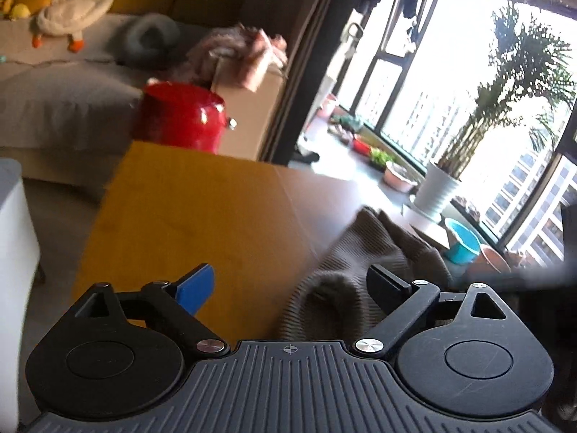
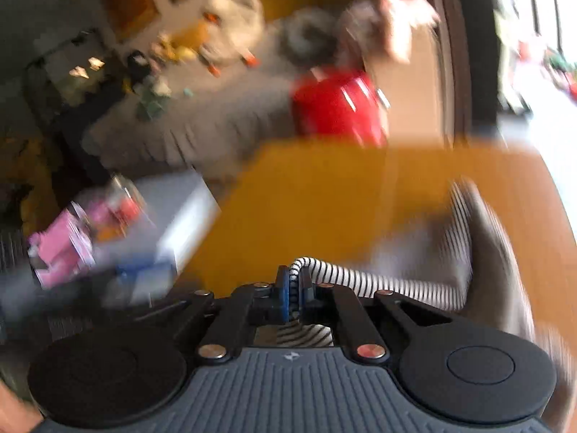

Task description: Fold clothes

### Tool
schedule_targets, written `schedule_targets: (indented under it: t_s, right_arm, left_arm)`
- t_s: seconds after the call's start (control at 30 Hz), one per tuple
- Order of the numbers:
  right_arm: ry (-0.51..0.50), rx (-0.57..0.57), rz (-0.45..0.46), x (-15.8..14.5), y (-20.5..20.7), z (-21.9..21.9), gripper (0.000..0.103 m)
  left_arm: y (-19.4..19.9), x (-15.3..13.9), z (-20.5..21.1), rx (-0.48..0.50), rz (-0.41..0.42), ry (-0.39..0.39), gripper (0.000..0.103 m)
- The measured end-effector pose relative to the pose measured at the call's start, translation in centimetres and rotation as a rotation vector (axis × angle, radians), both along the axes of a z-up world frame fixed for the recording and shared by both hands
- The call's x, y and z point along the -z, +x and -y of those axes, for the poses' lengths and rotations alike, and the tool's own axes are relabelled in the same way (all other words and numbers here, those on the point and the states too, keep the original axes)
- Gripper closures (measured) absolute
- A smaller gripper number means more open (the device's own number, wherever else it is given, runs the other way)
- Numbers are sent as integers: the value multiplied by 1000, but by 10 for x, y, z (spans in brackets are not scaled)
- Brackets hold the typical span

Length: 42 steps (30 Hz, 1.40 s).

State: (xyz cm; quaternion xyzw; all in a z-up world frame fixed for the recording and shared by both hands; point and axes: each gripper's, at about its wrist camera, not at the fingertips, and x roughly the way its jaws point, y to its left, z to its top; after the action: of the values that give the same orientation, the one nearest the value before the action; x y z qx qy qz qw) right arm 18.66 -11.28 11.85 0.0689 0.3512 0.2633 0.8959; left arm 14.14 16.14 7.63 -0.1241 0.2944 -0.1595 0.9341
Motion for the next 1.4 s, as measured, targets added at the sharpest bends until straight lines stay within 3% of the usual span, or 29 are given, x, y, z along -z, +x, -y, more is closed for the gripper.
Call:
schedule_targets:
  t_s: [0.13,0.27,0.3,0.33,0.4,0.53,0.57,0.63,0.7,0.8,0.87,0.9,0.93,1.0,1.2,1.3,1.4]
  right_arm:
    - [15,-72,100,-33,55,-54,99]
    - [-61,-137,143,-35,100,-93,97]
    - [-79,-129,158,-37,102,-94,91]
    - [-84,-117,174,-39,100,-88,80]
    - [-90,-85,210,-45,94,-68,69]
    - [-284,79,306,-37,56,-6,68]
    - [-339,111,306,-29,45,6,66]
    - [-430,155,280,-9,19,30,45]
    - [-457,186,207,13,-1,47,36]
    - [-413,230,79,47,-27,65,36]
    - [-395,173,30,67,-41,61,36]
    - [-418,135,28,75,-44,56,47]
    - [-445,99,35,80,-42,54,83]
    - [-487,59,59,84,-28,56,96]
    - [-693,222,299,54,50,82,99]
    - [-669,279,266,51,87,101,99]
    - [-682,330,251,58,96,111,98]
  left_arm:
    - [0,-4,-20,-22,27,9,4]
    - [17,-1,-21,-30,0,30,3]
    - [22,1,-20,-28,-10,33,3]
    - [28,2,-16,-21,-18,36,3]
    - [38,5,-7,0,-29,45,3]
    - [54,8,27,76,-17,72,3]
    - [56,11,39,92,-9,72,3]
    - [61,17,63,124,7,71,3]
    - [65,24,87,156,22,69,3]
    - [71,40,121,164,58,113,3]
    - [71,53,130,137,75,164,3]
    - [70,59,134,124,83,189,3]
    - [69,61,131,108,85,205,3]
    - [65,64,124,77,89,234,3]
    - [58,66,100,-63,61,314,1]
    - [58,66,91,-105,28,327,0]
    - [59,66,89,-109,13,336,0]
